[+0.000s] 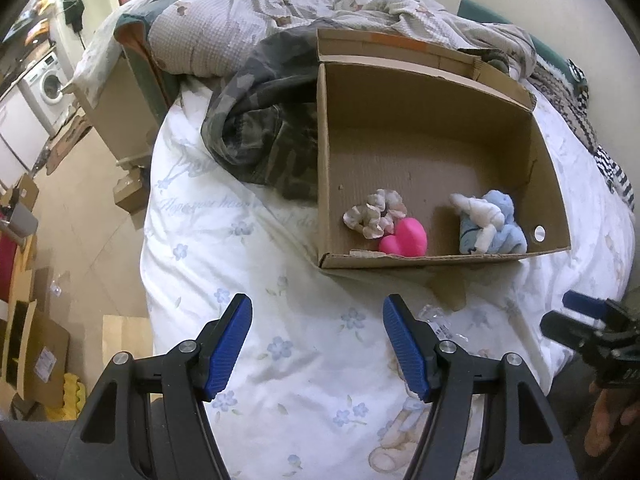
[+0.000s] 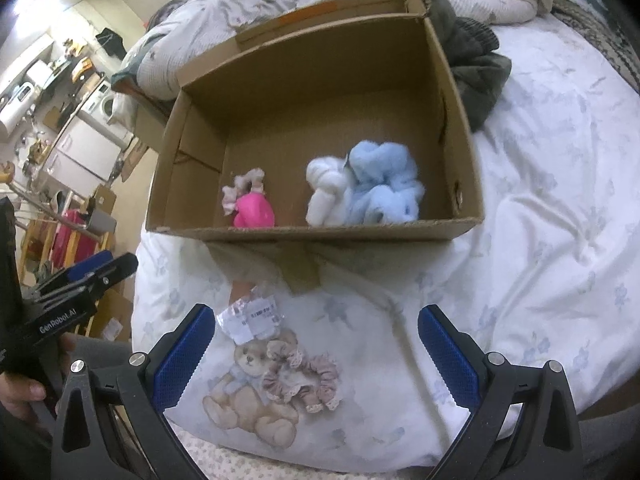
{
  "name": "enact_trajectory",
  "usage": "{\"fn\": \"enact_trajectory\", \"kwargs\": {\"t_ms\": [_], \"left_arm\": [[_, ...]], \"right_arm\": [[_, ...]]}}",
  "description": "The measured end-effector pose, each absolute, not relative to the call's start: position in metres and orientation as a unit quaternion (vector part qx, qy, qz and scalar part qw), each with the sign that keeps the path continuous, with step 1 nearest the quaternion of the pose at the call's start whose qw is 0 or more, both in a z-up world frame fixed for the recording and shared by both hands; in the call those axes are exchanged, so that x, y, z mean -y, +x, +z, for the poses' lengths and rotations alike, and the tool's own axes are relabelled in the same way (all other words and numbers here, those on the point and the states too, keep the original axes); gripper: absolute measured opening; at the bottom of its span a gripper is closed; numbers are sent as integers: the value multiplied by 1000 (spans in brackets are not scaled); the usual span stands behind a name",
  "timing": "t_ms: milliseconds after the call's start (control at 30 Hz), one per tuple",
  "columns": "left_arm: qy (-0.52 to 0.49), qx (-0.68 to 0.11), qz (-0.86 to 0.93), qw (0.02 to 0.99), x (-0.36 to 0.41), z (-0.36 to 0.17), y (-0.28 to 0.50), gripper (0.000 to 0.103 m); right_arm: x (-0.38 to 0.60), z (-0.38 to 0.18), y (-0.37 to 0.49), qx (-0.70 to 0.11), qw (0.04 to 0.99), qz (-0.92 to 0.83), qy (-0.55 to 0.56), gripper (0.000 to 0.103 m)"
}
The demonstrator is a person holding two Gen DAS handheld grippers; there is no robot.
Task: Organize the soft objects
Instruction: 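Withdraw both tools from the box toward the remaining items, then grasp the pink-beige scrunchie with the right tool and lift it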
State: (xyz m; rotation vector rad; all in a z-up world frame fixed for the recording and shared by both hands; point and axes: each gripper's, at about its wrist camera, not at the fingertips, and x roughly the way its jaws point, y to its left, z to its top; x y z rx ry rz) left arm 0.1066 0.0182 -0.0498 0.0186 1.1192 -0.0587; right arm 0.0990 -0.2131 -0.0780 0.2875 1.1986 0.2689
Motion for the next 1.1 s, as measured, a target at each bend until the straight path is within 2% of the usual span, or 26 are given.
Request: {"fn": "enact_trajectory", "kwargs": {"t_ms": [267,433,633,800,867,900,967,1000,1033,1100], "left_arm": [[-8,-542,-22,840,-23,-56,109,65],[-15,-549,-28,835,-24,-58,110,65],[-19,-553,-34,832,-24,-59,110,65],[-24,-556,-31,830,-25,-61,112,65],[-27,-559,-30,829,-25,-63,113,65],[-28,-560,-30,827,-25,-65,113,65],[-29,-565,-32,824,-23,-69,114,65],[-30,-568,-34,822,-22,-71,114,65],[-32,-571,-37,819,-20,-74,115,65],[-37,-584,-42,810,-16,-83,117,65]], "right_arm": [[211,-94,101,-590,780,141,154,103],[189,-113,103,-630,750,157,123,103],[147,-150,101,-686,707,169,21,103],[124,-168,90,-695,694,170,-81,102],[121,-168,87,-689,697,170,-104,79],[121,-166,87,-686,700,172,-100,74],[126,-161,87,-680,707,170,-89,42],[130,-158,87,-679,709,170,-82,36],[133,-155,87,-679,711,172,-71,24],[132,-148,81,-672,717,177,-53,20]]}}
